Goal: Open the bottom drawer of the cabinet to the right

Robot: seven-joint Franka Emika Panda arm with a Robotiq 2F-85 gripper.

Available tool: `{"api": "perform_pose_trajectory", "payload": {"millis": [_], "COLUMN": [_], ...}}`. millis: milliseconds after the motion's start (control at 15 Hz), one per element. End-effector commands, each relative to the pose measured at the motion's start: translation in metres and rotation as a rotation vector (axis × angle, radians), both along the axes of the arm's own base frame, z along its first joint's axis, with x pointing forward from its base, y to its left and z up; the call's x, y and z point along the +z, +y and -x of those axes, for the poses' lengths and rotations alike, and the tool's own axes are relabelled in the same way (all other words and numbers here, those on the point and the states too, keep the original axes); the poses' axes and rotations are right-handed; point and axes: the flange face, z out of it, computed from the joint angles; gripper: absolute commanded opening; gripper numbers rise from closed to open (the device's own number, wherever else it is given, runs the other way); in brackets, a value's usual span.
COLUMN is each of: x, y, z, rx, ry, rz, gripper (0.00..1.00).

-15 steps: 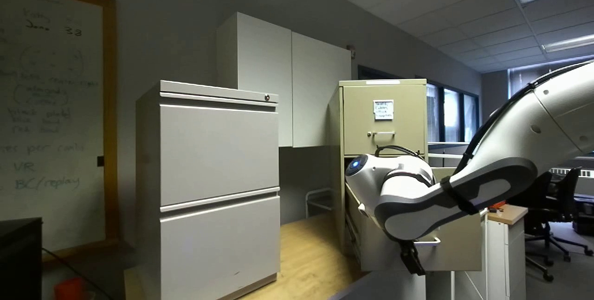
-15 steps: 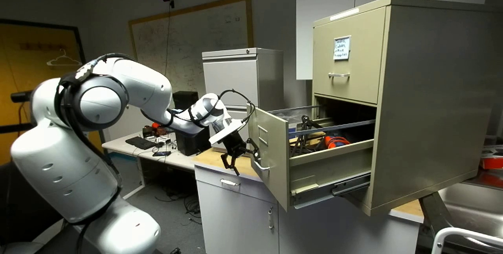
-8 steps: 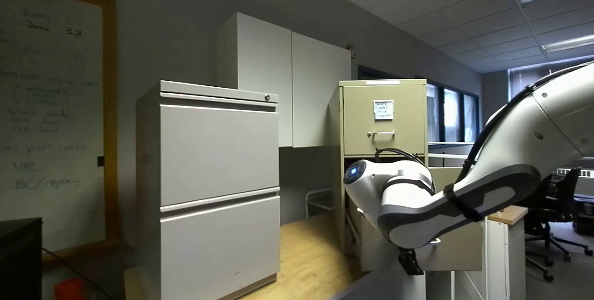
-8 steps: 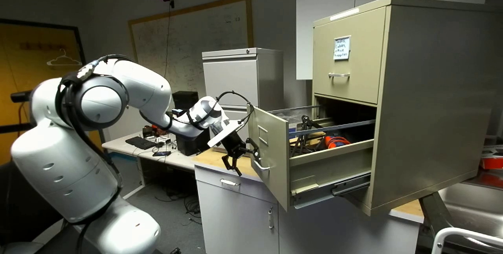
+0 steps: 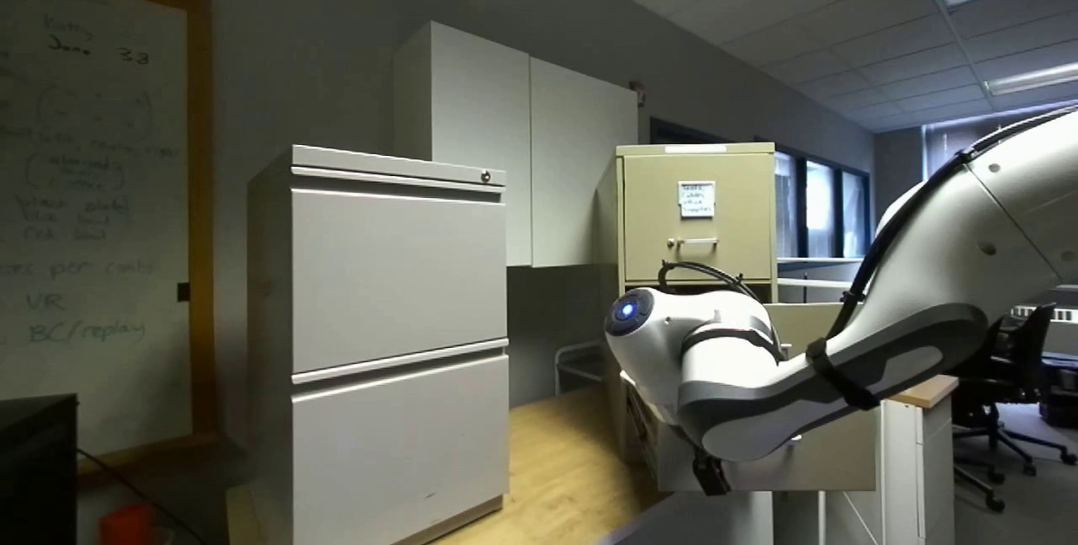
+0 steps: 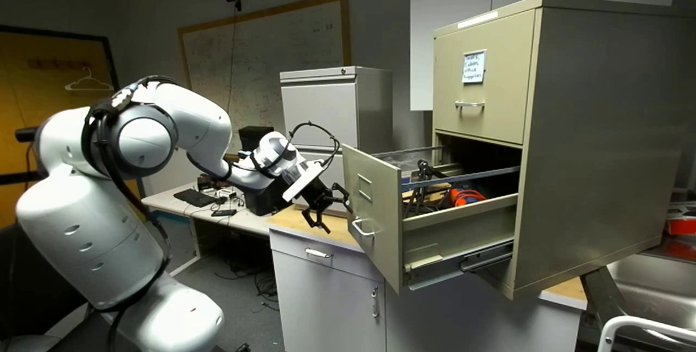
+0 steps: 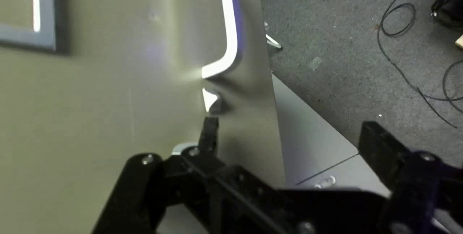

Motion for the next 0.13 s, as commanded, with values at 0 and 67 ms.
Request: {"api": "perform_pose_trajectory", "payload": {"millis": [0, 67], "x": [0.0086, 0.0088], "y": [0.0234, 0.0272], "z": [-0.0048, -0.0050], "rx": [0.066, 0.073], "ry": [-0.045, -0.055], "rz": [-0.008, -0.007], "gripper": [1.00, 1.00]}}
